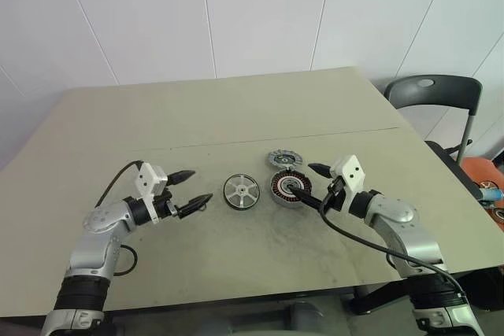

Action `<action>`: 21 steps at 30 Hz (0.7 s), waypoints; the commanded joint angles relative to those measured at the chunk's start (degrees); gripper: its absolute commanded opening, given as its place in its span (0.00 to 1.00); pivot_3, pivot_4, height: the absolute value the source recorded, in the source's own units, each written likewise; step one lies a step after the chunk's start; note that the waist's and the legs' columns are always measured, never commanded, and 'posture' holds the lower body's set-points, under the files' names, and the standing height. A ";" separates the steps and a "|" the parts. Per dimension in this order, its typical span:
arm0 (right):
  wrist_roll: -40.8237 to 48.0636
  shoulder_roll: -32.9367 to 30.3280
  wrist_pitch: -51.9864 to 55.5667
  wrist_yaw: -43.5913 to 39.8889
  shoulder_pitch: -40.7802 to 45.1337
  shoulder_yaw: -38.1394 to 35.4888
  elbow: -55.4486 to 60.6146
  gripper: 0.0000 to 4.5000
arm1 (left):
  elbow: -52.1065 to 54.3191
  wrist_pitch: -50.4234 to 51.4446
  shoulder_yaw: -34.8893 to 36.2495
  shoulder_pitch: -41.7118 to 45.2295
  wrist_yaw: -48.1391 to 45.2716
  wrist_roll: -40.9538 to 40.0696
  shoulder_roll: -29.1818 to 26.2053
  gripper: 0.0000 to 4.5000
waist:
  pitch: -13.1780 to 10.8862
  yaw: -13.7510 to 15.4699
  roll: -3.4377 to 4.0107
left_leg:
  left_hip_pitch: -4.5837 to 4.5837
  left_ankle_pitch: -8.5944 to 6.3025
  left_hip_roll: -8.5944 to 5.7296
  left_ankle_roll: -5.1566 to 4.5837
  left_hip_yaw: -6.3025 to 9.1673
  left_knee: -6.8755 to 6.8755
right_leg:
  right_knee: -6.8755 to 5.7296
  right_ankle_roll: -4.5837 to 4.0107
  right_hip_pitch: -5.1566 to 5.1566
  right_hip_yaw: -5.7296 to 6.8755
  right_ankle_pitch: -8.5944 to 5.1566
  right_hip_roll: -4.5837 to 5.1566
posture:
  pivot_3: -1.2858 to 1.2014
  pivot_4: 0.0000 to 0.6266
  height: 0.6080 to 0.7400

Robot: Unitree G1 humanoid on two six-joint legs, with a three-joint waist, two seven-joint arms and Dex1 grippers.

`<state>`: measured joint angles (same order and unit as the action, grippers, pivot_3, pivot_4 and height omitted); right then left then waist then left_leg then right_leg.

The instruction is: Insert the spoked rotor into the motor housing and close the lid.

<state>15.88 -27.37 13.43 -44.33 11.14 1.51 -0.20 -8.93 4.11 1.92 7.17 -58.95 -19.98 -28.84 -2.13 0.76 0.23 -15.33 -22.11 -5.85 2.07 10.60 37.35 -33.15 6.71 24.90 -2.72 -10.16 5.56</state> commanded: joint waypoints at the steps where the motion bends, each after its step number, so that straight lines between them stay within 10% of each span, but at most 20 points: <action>1: -0.14 0.51 -1.19 0.05 1.46 -0.22 0.18 1.00 | -3.49 -5.36 -4.02 -2.44 -0.69 4.73 0.77 1.00 | 0.02 0.00 0.02 | 0.01 0.00 0.00 0.00 -0.01 0.00 | 0.00 0.00 0.00 0.00 0.00 0.00 | 0.52 0.00 1.00; 9: 0.03 0.64 -1.13 0.47 0.80 -0.48 0.99 1.00 | -17.51 -2.50 -6.24 15.39 4.00 9.05 3.59 1.00 | 0.05 2.37 -0.07 | 0.03 0.01 0.02 0.00 0.30 0.57 | -0.01 -0.22 -0.13 0.24 0.25 -0.15 | 0.52 0.00 1.00; 21: 0.03 0.72 -1.16 0.63 0.76 -0.45 0.91 1.00 | 1.30 9.09 -5.26 8.68 6.47 4.90 4.56 1.00 | 0.18 0.05 0.05 | -0.08 -0.07 0.24 -0.08 -0.36 0.68 | 0.06 0.04 0.18 -0.29 0.51 -0.30 | 0.52 0.00 1.00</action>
<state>15.83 -26.74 13.28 -43.66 11.00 1.64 -0.64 -9.00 13.15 -4.83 15.78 -52.28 -13.54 -23.66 -1.95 0.81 0.29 -15.40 -22.27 -5.60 1.83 10.23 38.02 -33.09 6.74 25.04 -3.01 -9.65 5.26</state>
